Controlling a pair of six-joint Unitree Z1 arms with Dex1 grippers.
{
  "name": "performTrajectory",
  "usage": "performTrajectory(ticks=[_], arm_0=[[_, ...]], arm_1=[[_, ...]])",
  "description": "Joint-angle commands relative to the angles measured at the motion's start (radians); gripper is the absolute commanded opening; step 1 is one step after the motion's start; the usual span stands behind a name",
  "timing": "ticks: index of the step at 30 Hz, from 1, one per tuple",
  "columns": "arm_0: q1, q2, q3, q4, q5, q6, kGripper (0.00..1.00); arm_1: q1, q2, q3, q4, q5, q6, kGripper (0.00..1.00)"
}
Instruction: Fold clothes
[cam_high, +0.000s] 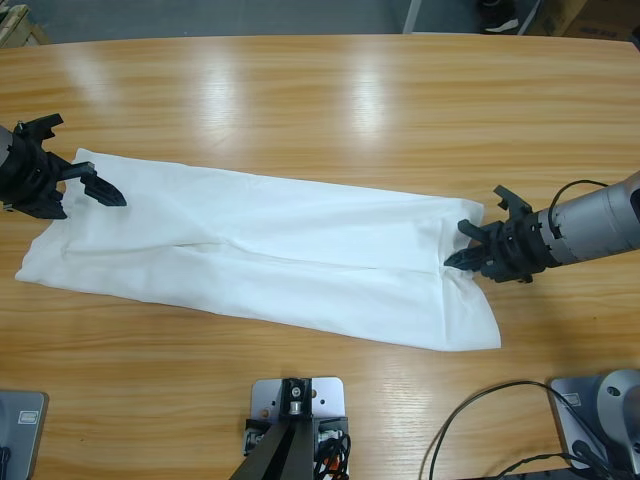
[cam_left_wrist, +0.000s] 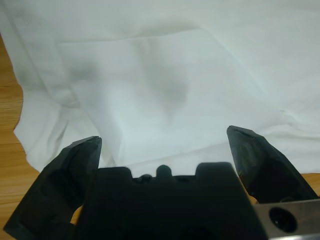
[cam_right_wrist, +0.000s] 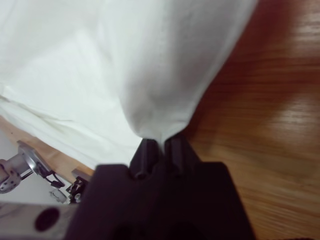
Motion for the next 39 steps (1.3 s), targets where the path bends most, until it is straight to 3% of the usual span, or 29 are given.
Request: performTrajectory(ticks=[1,6,8,16,23,27,29,30,31,32,36,39], arm_0=[[-0.008,-0.016,0.015,0.012,0.019,-0.007,0.973],[-0.008,-0.036,0.014,0.012,0.022,-0.007,0.973],[-0.008,-0.037,0.013,0.012,0.022,-0.009,0.973],[-0.003,-0.059,0.026,0.014,0.022,-0.006,0.973],[-0.003,-0.074,0.023,0.02,0.023,-0.008,0.973],[-0.003,-0.078,0.021,0.023,0.023,-0.009,0.973],[-0.003,-0.076,0.022,0.023,0.023,-0.009,0.973],[-0.003,-0.074,0.022,0.022,0.023,-0.008,0.973],[-0.003,-0.071,0.019,0.022,0.023,-0.008,0.973],[-0.004,-0.067,0.014,0.022,0.023,-0.008,0.973],[-0.004,-0.068,0.008,0.023,0.023,-0.007,0.973],[-0.008,-0.071,0.02,0.023,0.023,-0.009,0.973]], arm_1=[[0.017,0.018,0.013,0.114,-0.055,-0.03,0.0],[-0.04,-0.125,-0.222,0.556,-0.175,-0.121,0.0],[-0.088,-0.126,-0.279,0.645,-0.187,-0.154,0.0],[-0.212,-0.109,-0.37,0.814,-0.332,-0.308,0.0],[-0.355,-0.054,-0.493,0.875,-0.401,-0.528,0.0],[-0.393,-0.017,-0.52,0.911,-0.373,-0.552,0.0],[-0.393,-0.054,-0.478,0.912,-0.299,-0.501,0.0],[-0.39,-0.073,-0.455,0.92,-0.274,-0.475,0.183],[-0.388,-0.1,-0.43,0.923,-0.278,-0.451,0.832],[-0.388,-0.113,-0.412,0.928,-0.29,-0.421,0.999],[-0.388,-0.157,-0.432,0.975,-0.359,-0.343,1.0],[-0.388,-0.159,-0.412,0.96,-0.345,-0.303,1.0]])
